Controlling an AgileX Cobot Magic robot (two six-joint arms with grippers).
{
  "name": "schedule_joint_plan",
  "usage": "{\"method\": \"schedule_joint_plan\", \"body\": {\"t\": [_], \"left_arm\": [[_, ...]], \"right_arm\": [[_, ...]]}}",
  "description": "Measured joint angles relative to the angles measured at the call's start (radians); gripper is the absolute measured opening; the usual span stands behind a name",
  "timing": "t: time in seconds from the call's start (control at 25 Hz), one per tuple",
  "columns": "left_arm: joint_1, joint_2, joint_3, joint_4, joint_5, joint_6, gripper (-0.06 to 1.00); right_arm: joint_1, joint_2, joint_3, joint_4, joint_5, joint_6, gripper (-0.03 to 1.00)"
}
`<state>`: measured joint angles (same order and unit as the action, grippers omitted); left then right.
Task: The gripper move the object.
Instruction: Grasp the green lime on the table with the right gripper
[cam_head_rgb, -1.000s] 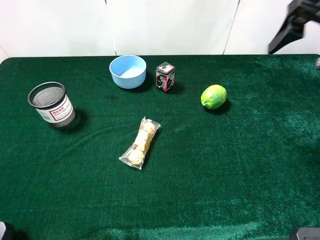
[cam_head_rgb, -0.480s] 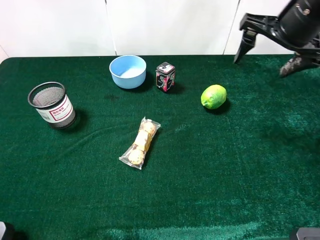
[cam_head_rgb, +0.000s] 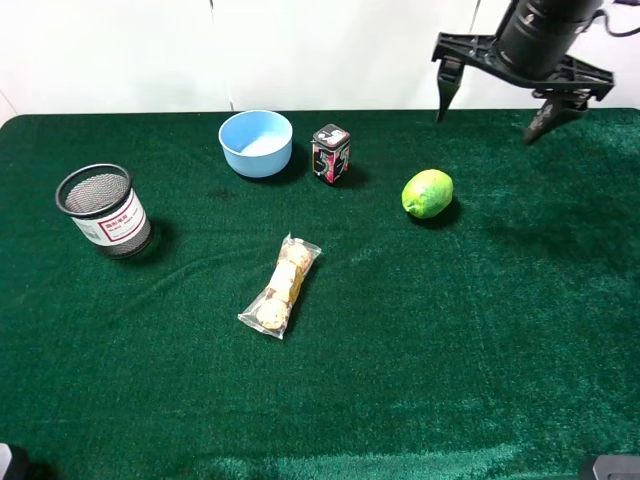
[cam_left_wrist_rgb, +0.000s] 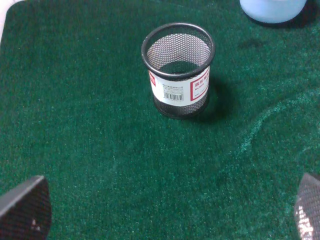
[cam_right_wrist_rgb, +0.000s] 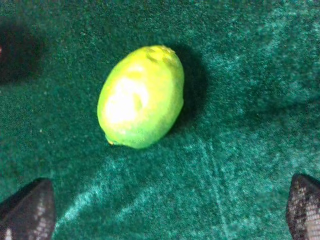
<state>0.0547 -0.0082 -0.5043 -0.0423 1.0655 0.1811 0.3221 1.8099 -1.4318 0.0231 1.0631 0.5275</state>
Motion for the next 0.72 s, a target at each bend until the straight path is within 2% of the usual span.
{"method": "schedule_joint_plan", "body": {"t": [0.32,0.72], "left_arm": [[0.0,0.0,0.0,0.0,0.0,0.0,0.99],[0.0,0.0,0.0,0.0,0.0,0.003,0.99]], "right_arm": [[0.0,0.125,-0.022,0.064,-0.021,0.012,0.69],[0.0,0.25,-0.033,0.136,-0.099,0.029,0.69]]}}
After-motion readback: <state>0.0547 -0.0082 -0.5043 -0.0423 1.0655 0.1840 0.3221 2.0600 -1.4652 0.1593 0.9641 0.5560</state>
